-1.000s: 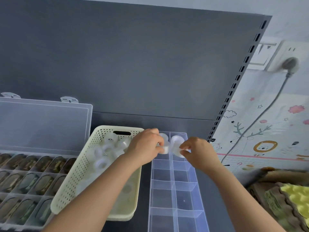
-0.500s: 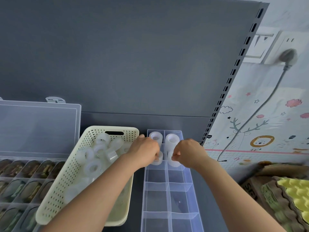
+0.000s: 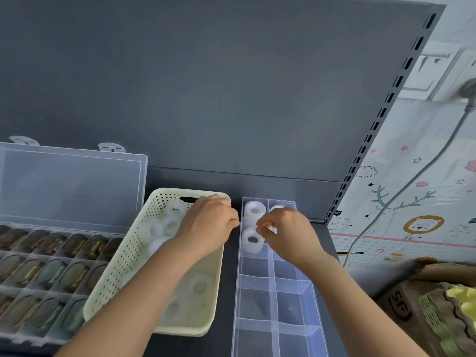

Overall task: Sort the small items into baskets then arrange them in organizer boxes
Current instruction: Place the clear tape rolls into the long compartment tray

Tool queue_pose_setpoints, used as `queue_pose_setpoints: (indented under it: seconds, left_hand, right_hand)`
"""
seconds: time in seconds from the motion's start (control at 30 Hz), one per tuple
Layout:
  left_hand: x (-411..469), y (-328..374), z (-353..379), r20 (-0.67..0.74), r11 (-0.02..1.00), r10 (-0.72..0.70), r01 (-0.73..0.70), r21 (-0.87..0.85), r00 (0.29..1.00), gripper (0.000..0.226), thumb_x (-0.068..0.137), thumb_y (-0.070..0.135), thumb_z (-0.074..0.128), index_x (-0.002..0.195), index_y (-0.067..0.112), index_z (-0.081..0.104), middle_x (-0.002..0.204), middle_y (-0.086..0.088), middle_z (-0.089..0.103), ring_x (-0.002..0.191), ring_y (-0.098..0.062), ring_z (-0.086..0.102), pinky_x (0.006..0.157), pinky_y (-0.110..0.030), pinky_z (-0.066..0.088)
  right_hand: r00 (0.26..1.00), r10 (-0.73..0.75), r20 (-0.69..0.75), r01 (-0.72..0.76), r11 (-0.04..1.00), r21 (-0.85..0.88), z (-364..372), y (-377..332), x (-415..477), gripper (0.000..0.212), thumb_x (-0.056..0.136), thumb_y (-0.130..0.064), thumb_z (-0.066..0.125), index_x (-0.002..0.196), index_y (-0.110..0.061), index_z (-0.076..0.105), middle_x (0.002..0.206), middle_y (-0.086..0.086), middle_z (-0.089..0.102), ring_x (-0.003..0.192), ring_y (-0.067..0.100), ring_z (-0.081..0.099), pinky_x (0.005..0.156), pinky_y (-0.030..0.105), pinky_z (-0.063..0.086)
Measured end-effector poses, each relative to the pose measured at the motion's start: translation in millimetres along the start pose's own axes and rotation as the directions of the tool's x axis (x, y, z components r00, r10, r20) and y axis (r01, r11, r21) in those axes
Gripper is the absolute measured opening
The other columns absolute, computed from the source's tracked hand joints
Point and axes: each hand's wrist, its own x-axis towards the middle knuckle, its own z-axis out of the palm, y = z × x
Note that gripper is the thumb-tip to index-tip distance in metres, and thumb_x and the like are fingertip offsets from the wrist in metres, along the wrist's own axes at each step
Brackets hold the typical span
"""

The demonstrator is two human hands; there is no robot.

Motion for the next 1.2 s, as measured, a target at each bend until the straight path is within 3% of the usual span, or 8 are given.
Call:
queue_pose_setpoints:
  seconds: [0.1,0.2,0.37,0.57,0.8,0.9,0.97,1.2]
  left_hand:
    - [-26,-25,-21,-0.017,0.984,-0.177,0.177,0.024,0.984,0.018,0.090,0.025,0.055,0.082,0.023,0.071,0.081,0.007,0.057,0.087,-0.019,0.053,0.075,-0.030,0.038]
    - [-53,-50,-28,0.066,0.940,-0.332,0.324,0.111,0.941,0.012,0.089,0.023,0.056,0.090,0.023,0.068,0.094,0.004,0.059,0.096,-0.020,0.055,0.076,-0.030,0.045]
    - [-84,-60,-19,0.210,0.909,-0.411,0.382,0.166,0.887,0.021,0.084,0.044,0.062,0.089,0.025,0.067,0.095,0.007,0.057,0.095,-0.016,0.054,0.073,-0.028,0.042]
    - [-93,-59,-4,0.126,0.887,-0.441,0.411,0.211,0.888,0.035,0.086,0.043,0.056,0.064,0.017,0.052,0.077,0.002,0.049,0.081,-0.020,0.054,0.059,-0.029,0.030]
    - [-95,-61,1,0.064,0.867,-0.498,0.497,0.029,0.865,0.035,0.090,0.036,0.056,0.060,0.021,0.047,0.082,0.003,0.051,0.078,-0.019,0.055,0.063,-0.028,0.041]
    - [-97,-65,2,0.044,0.859,-0.508,0.510,-0.050,0.860,0.031,0.091,0.034,0.058,0.065,0.018,0.055,0.083,0.004,0.049,0.075,-0.018,0.052,0.063,-0.030,0.041]
    - [-98,-69,4,0.030,0.852,-0.515,0.515,-0.093,0.857,0.030,0.091,0.032,0.059,0.068,0.012,0.060,0.083,0.004,0.050,0.075,-0.019,0.054,0.065,-0.032,0.045]
    - [-87,-60,-5,-0.155,0.871,-0.461,0.412,-0.266,0.874,0.019,0.089,0.021,0.063,0.078,0.008,0.071,0.081,0.000,0.057,0.073,-0.019,0.056,0.066,-0.040,0.049]
  right_hand:
    - [0.992,-0.124,0.005,0.123,0.989,0.083,7,-33,2,0.017,0.087,-0.024,0.062,0.098,-0.022,0.074,0.093,0.001,0.068,0.094,0.020,0.055,0.075,0.032,0.046]
    - [0.977,-0.203,0.070,0.203,0.979,0.012,23,-56,9,0.027,0.089,-0.034,0.058,0.111,-0.023,0.068,0.101,0.001,0.066,0.101,0.021,0.050,0.079,0.028,0.041]
    - [0.959,-0.209,0.192,0.254,0.934,-0.252,52,-85,27,0.036,0.094,-0.041,0.046,0.111,-0.015,0.065,0.111,0.006,0.059,0.110,0.027,0.045,0.090,0.036,0.039]
    - [0.972,-0.124,0.199,0.187,0.921,-0.342,73,-102,39,0.038,0.096,-0.043,0.042,0.112,-0.017,0.064,0.113,0.005,0.059,0.114,0.027,0.041,0.096,0.037,0.029]
    - [0.974,-0.079,0.212,0.115,0.980,-0.163,77,-104,46,0.024,0.089,-0.043,0.056,0.105,-0.029,0.068,0.108,-0.005,0.066,0.112,0.020,0.046,0.094,0.032,0.032]
    - [0.961,-0.085,0.264,0.142,0.969,-0.204,79,-105,49,0.027,0.087,-0.045,0.057,0.104,-0.028,0.068,0.107,-0.005,0.066,0.112,0.020,0.046,0.096,0.034,0.034]
    - [0.963,-0.092,0.254,0.131,0.981,-0.144,78,-104,51,0.023,0.087,-0.040,0.060,0.103,-0.026,0.069,0.106,-0.004,0.067,0.111,0.020,0.046,0.095,0.033,0.037]
    - [0.996,-0.084,-0.017,0.085,0.978,0.188,58,-90,38,0.018,0.090,-0.023,0.060,0.101,-0.012,0.070,0.107,0.001,0.068,0.109,0.021,0.050,0.086,0.035,0.044]
